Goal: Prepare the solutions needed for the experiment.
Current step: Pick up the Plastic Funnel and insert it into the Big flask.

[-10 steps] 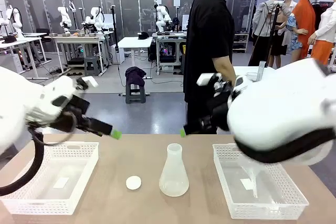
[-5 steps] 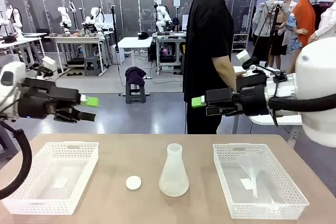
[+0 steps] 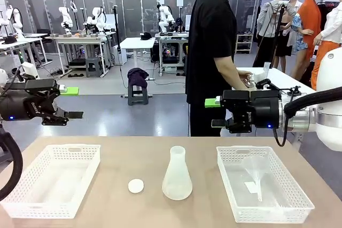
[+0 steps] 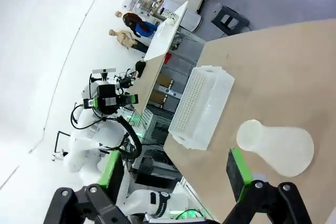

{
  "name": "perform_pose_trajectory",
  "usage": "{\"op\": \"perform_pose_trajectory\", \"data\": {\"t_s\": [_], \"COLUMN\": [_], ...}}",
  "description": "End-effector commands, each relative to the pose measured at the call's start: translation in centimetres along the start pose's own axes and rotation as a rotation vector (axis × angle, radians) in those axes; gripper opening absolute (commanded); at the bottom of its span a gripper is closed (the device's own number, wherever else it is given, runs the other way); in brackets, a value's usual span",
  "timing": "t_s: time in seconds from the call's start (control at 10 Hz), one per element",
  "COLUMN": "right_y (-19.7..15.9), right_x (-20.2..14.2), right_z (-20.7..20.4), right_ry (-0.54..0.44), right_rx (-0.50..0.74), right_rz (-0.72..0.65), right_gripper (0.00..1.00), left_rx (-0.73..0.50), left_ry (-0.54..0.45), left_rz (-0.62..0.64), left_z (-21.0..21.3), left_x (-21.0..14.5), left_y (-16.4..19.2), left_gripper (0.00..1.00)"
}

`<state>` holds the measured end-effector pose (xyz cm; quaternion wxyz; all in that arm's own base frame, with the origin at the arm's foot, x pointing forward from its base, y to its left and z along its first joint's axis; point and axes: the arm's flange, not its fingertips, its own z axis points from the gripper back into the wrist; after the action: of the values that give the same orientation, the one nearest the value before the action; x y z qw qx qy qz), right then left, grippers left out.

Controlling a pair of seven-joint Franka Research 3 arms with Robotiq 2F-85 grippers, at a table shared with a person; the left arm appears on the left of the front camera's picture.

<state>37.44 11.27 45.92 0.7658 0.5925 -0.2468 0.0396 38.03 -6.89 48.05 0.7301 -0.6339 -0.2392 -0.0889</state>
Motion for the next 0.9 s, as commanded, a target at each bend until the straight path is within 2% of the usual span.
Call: {"op": "perform_pose_trajectory", "data": {"t_s": [0.0,0.1,0.2,0.6,0.7,0.8], "right_y": [0.1,0.1,-0.3,-0.3,-0.3,-0.4], "right_x": [-0.2,-0.3,0.0,0.0,0.0,1.3], "right_z": [-0.1,-0.4,-0.1,-0.1,-0.1,-0.7], "right_ry": [-0.002,-0.046,-0.002,-0.002,-0.005,0.075], "right_rx": [-0.073,-0.147,-0.017,-0.017,-0.036,-0.087], "right_rz": [-0.001,0.115,-0.002,-0.002,0.022,0.138], "right_gripper": [1.0,1.0,1.0,1.0,1.0,1.0], "left_rx": [-0.034,-0.013,-0.009,-0.009,-0.009,-0.009], "left_ry": [0.035,0.06,0.016,0.016,0.016,0.016], "left_rz": [0.033,-0.007,0.015,0.015,0.015,0.015], "left_z": [-0.9,-1.4,-0.3,-0.3,-0.3,-0.3], "left_x": [-0.8,-0.7,-0.3,-0.3,-0.3,-0.3], "left_y": [-0.3,-0.3,-0.1,-0.1,-0.1,-0.1], "left_gripper": [1.0,1.0,1.0,1.0,1.0,1.0]}}
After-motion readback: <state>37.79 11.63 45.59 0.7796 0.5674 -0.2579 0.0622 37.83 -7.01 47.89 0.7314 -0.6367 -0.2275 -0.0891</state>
